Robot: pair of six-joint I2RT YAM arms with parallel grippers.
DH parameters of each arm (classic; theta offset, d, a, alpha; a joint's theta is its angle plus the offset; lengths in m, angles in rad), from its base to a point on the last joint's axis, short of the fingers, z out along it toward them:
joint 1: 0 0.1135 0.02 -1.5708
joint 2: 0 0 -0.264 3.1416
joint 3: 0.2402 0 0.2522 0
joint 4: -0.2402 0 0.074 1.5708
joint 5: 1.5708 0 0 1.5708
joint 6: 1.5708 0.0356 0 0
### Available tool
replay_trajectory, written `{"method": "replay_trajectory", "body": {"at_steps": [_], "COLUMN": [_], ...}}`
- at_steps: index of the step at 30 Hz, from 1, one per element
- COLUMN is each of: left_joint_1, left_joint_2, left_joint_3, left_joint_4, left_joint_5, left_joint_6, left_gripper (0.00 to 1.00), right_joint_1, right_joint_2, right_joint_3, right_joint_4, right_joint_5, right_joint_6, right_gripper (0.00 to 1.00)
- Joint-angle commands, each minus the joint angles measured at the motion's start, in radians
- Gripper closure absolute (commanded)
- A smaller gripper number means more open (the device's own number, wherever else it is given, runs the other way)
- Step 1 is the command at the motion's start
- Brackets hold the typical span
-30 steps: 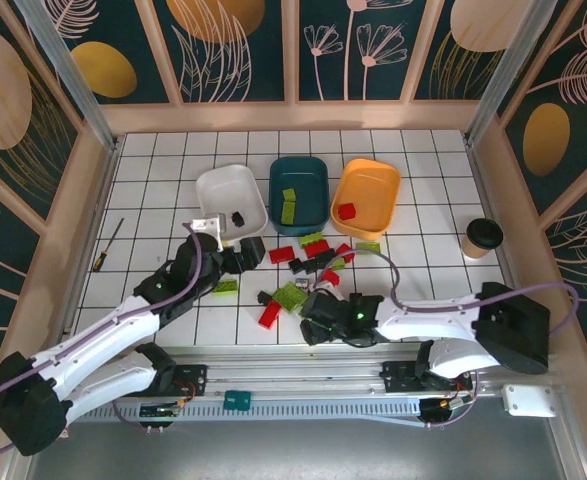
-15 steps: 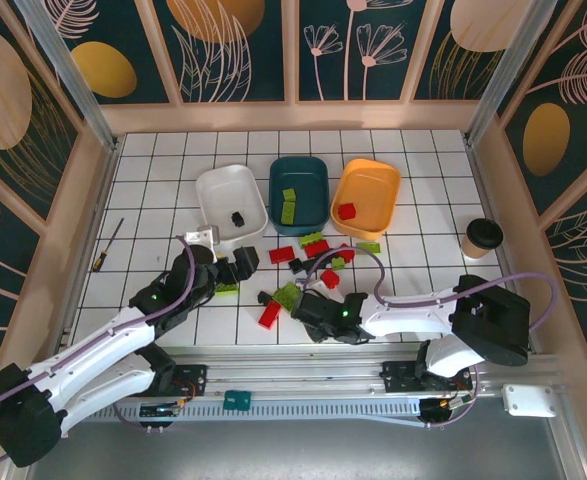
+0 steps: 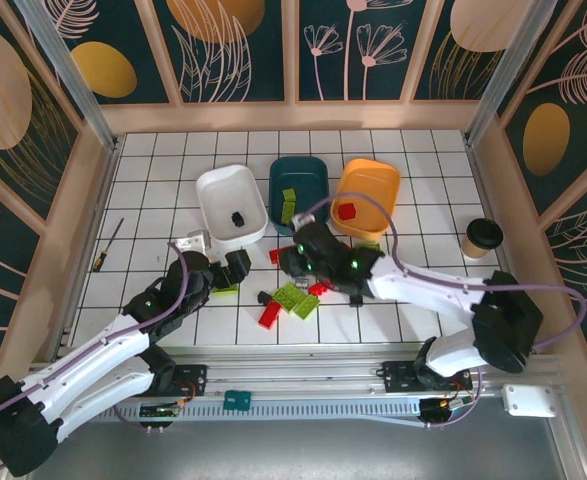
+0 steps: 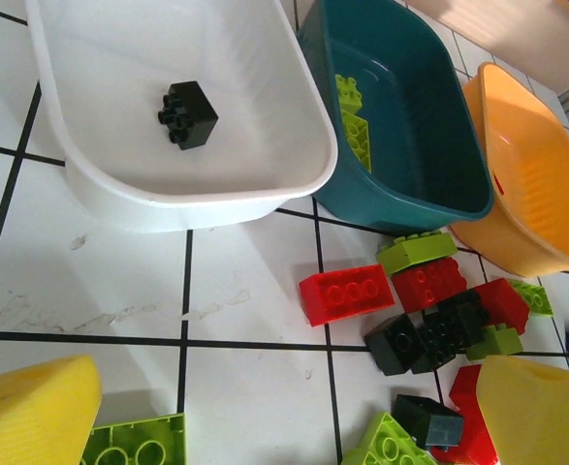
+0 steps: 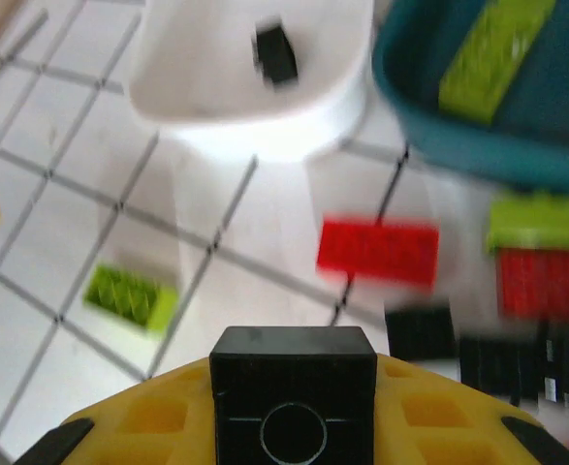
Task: Sort the legos into containers by color
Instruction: Pick up the lego from the bottom-center of the table, then place the lego in the container, then pick up the lego from the middle-left of the table.
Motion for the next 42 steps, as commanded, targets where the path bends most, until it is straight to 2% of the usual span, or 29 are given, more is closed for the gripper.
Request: {"method": "replay_trajectory", "body": {"at_steps": [1, 8, 12, 13, 16, 18, 21, 24, 28, 32, 37, 42], "left_joint_1": [0.005, 0.004, 0.004, 0.003, -0.010, -0.040, -0.084, -0.152, -0.290, -0.418, -0.471, -0.471], "left_joint_2": [-0.025, -0.027, -0.025, -0.016, 0.025, 0.042, 0.053, 0.093, 0.231, 0.386, 0.440, 0.486], "left_joint_3": [-0.018, -0.024, -0.038, -0.039, -0.033, -0.026, -0.014, 0.010, 0.043, 0.072, 0.061, 0.043], "left_joint_4": [-0.027, -0.056, -0.040, -0.035, -0.037, -0.041, -0.038, -0.041, -0.044, -0.057, -0.049, -0.029], "left_joint_5": [-0.018, -0.003, 0.048, 0.063, 0.089, 0.080, 0.076, 0.062, 0.022, -0.049, -0.048, -0.071], "left_joint_6": [-0.020, -0.019, -0.007, -0.004, 0.002, -0.004, -0.005, 0.008, 0.025, 0.003, -0.014, -0.005], "left_gripper": [0.02, 0.01, 0.02, 0.03, 0.06, 0.06, 0.06, 0.06, 0.08, 0.17, 0.21, 0.33], "right_joint_1": [-0.056, -0.130, -0.142, -0.145, -0.156, -0.164, -0.181, -0.187, -0.191, -0.192, -0.192, -0.193], "right_joint_2": [0.170, 0.546, 0.706, 0.744, 0.822, 0.814, 0.717, 0.558, 0.338, 0.144, -0.044, -0.170], "right_joint_3": [0.161, 0.622, 0.810, 0.860, 0.973, 0.978, 0.860, 0.671, 0.357, 0.077, -0.152, -0.269], "right_joint_4": [0.094, -0.020, -0.086, -0.105, -0.159, -0.155, -0.073, 0.011, 0.122, 0.189, 0.199, 0.181], "right_joint_5": [-0.094, -0.171, -0.198, -0.207, -0.220, -0.218, -0.236, -0.215, -0.193, -0.151, -0.105, -0.082], "right_joint_6": [-0.092, -0.115, -0.114, -0.114, -0.103, -0.088, -0.068, -0.055, -0.013, 0.044, 0.104, 0.145], "right_gripper": [0.77, 0.73, 0.68, 0.65, 0.43, 0.39, 0.35, 0.34, 0.34, 0.34, 0.34, 0.34]}}
